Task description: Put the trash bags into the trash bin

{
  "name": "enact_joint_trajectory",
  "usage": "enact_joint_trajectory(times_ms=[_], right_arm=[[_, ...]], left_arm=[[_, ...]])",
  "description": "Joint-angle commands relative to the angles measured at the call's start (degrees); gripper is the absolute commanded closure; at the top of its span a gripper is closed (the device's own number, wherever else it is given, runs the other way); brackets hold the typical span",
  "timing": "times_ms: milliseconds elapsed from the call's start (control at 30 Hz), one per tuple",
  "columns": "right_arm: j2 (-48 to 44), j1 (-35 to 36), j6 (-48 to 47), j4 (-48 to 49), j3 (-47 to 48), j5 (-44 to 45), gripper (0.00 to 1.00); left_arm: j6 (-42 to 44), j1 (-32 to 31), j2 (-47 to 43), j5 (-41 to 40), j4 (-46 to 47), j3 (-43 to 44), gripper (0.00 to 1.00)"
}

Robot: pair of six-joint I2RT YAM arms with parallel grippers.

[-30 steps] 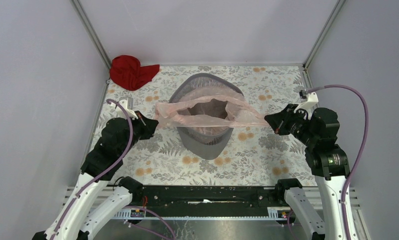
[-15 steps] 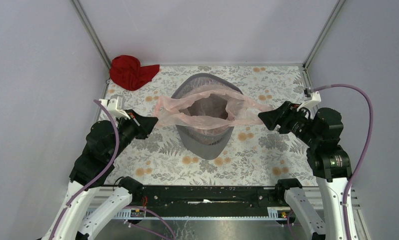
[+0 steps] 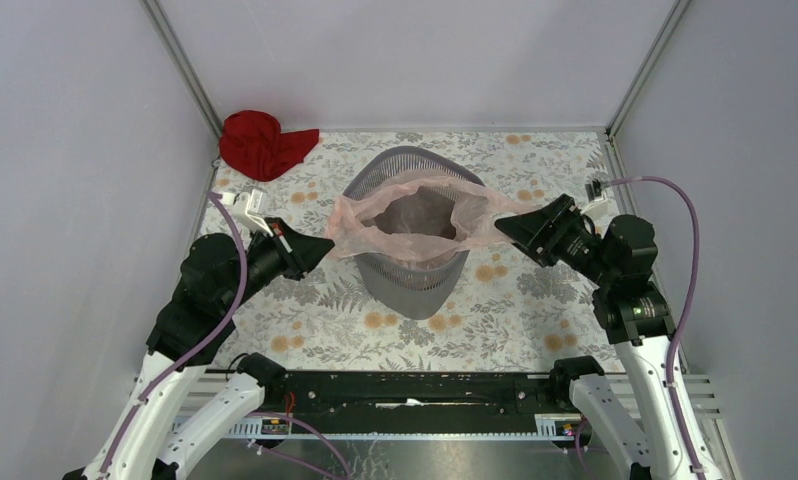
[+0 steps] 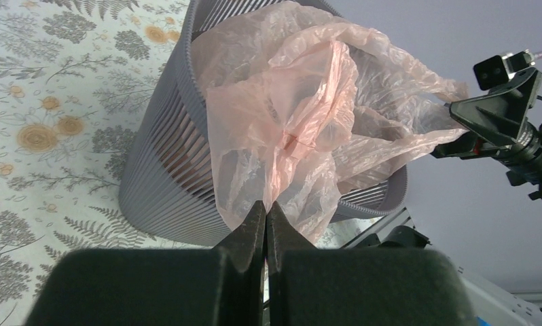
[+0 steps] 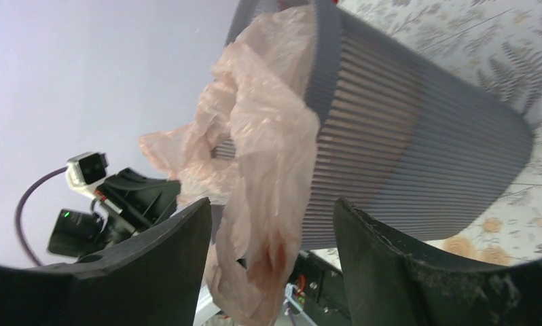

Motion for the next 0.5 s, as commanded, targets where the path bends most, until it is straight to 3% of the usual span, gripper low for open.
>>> enact_joint_trajectory(times_ms=[0,133,233,300,400,467], right_arm=[[-0.2,4.6,6.2,7.8,-1.1,0.4,0.28],[3.5,10.7,5.1,7.3,-0.3,2.4,0.26],[4.3,13.2,2.8,6.1,0.5,4.8,0.32],[3.8,13.3,1.0,5.1,0.6,6.9,0.45],[3.5,13.2,-2.7,3.5,0.3,9.7,0.83],[3.3,13.2,-5.6,1.4,0.7,11.5,0.94]], left_arm=[[-1.6,0.3,-0.5,2.4,5.0,-1.2,1.0],[-2.7,0.3,-0.8,0.0,4.2,-1.6,1.0],[-3.1,0.3,0.1,-0.3,3.8,-1.7,0.91],[-3.0,0.3,1.0,-0.6,2.8,-1.5,0.91],[-2.7,0.3,1.2,-1.2,1.6,-1.0,0.91],[-2.0,0.3,1.1,-2.3,0.4,0.1,0.9]])
